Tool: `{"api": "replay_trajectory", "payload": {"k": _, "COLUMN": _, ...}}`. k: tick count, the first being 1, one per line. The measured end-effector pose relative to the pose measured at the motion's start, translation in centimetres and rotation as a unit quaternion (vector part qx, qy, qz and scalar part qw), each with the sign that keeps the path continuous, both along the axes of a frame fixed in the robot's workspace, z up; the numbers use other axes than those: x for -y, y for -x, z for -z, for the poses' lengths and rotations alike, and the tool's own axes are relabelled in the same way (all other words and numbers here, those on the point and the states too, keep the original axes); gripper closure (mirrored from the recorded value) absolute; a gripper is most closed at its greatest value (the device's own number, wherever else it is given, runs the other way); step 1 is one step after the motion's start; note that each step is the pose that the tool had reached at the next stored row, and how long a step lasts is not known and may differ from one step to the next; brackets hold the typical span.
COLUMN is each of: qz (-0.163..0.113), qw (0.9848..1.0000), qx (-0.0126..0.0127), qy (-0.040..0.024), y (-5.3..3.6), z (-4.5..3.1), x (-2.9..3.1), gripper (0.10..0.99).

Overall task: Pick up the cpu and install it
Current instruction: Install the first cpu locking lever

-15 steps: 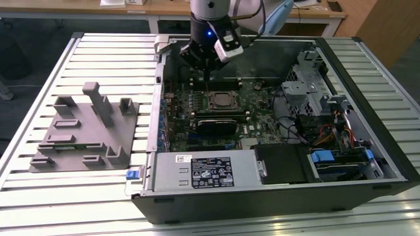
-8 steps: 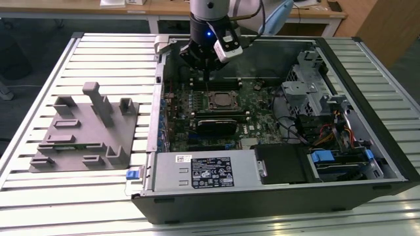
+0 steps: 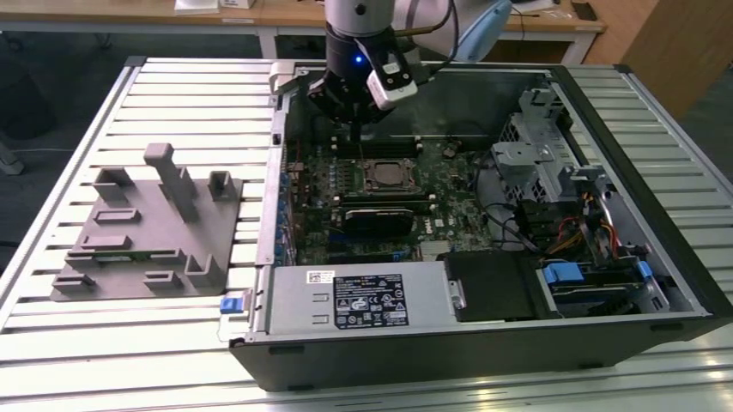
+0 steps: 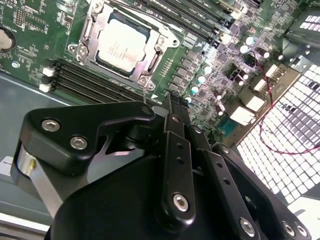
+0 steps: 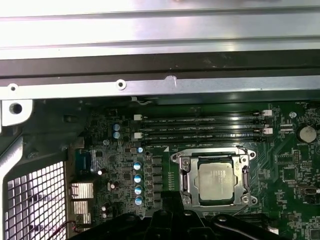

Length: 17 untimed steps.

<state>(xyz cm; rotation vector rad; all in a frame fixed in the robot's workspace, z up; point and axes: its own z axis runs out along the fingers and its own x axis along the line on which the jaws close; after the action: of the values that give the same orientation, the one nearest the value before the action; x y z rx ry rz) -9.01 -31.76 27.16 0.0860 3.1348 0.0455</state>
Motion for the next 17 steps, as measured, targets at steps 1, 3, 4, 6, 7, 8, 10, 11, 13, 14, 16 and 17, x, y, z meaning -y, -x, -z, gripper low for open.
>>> {"api": "replay_trajectory", "payload": {"k": 1, "qz": 0.000, "qw": 1.0000, "qx": -0.0001, "qy": 0.0001, "y": 0.04, "z": 0.00, "x": -0.01, "gripper": 0.980}}
{"api": "replay_trajectory", "payload": {"k": 3, "qz": 0.000, "qw": 1.0000, "qx": -0.0001, "qy": 0.0001, "y": 0.07, "z": 0.02, "x": -0.06, "gripper": 0.980}}
{"api": "replay_trajectory", "payload": {"k": 4, "qz": 0.000, "qw": 1.0000, "qx": 0.0000, "qy": 0.0000, "y": 0.08, "z": 0.03, "x": -0.08, "gripper": 0.980}}
{"api": "replay_trajectory", "payload": {"k": 6, "qz": 0.000, "qw": 1.0000, "qx": -0.0001, "qy": 0.0001, "y": 0.13, "z": 0.04, "x": -0.09, "gripper": 0.980}}
{"api": "replay_trajectory", "payload": {"k": 7, "qz": 0.000, "qw": 1.0000, "qx": -0.0001, "qy": 0.0001, "y": 0.17, "z": 0.05, "x": -0.09, "gripper": 0.980}}
{"api": "replay_trajectory", "payload": {"k": 8, "qz": 0.000, "qw": 1.0000, "qx": 0.0000, "qy": 0.0000, "y": 0.25, "z": 0.07, "x": -0.10, "gripper": 0.980}}
{"api": "replay_trajectory", "payload": {"k": 10, "qz": 0.000, "qw": 1.0000, "qx": 0.0003, "qy": 0.0000, "y": 0.47, "z": 0.13, "x": -0.11, "gripper": 0.980}}
{"api": "replay_trajectory", "payload": {"k": 11, "qz": 0.000, "qw": 1.0000, "qx": 0.0005, "qy": 0.0000, "y": 0.64, "z": 0.22, "x": -0.16, "gripper": 0.980}}
{"api": "replay_trajectory", "payload": {"k": 13, "qz": 0.000, "qw": 1.0000, "qx": 0.0005, "qy": 0.0001, "y": 0.68, "z": 0.38, "x": -0.42, "gripper": 0.980}}
{"api": "replay_trajectory", "payload": {"k": 14, "qz": 0.000, "qw": 1.0000, "qx": 0.0005, "qy": 0.0000, "y": 0.69, "z": 0.47, "x": -0.57, "gripper": 0.980}}
{"api": "replay_trajectory", "payload": {"k": 16, "qz": 0.000, "qw": 1.0000, "qx": 0.0004, "qy": 0.0001, "y": 0.69, "z": 0.62, "x": -0.92, "gripper": 0.980}}
{"api": "replay_trajectory", "payload": {"k": 17, "qz": 0.000, "qw": 1.0000, "qx": 0.0005, "qy": 0.0000, "y": 0.69, "z": 0.70, "x": -1.10, "gripper": 0.980}}
